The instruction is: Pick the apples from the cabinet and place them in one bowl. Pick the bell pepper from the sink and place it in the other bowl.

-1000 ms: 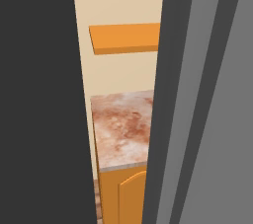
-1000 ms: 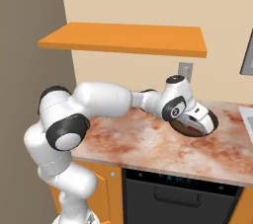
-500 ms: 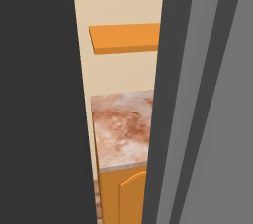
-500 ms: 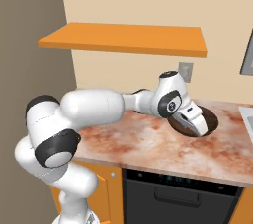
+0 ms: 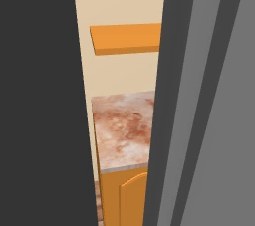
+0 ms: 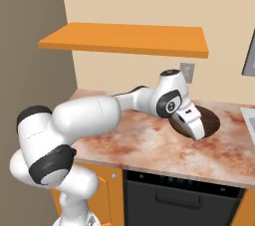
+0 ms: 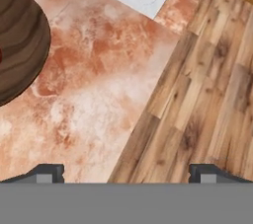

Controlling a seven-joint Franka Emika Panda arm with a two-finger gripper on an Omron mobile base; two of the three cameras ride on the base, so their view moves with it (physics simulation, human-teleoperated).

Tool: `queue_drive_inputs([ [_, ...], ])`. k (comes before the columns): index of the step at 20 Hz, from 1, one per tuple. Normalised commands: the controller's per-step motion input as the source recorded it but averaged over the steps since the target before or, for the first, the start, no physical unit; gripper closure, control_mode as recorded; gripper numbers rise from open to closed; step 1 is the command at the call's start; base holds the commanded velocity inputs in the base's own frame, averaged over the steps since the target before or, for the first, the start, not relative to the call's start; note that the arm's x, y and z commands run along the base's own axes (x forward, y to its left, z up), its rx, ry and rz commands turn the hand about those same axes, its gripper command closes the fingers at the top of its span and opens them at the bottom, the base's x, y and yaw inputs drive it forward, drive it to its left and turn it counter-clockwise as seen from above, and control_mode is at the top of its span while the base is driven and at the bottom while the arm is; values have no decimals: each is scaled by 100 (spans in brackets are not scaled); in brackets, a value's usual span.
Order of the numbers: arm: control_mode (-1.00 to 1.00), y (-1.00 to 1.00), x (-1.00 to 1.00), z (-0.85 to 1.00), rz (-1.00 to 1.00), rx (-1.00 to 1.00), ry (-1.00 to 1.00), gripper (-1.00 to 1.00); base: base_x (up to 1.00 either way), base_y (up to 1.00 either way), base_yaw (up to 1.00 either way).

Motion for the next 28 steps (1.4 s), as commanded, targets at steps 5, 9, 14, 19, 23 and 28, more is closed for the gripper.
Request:
queue_drive_inputs([
  [5,-100,20,-1,9,0,9,-19,-100,0,0,0],
  [9,-100,19,-1,7,0,8,-26,-100,0,0,0],
  [14,-100,16,-2,1,0,1,-7,-100,0,0,0],
  [19,-100,11,0,2,0,0,0,-100,0,0,0],
  [23,-100,2,0,2,0,0,-1,-100,0,0,0],
  [28,-100,0,0,0,0,0,0,-100,0,0,0],
])
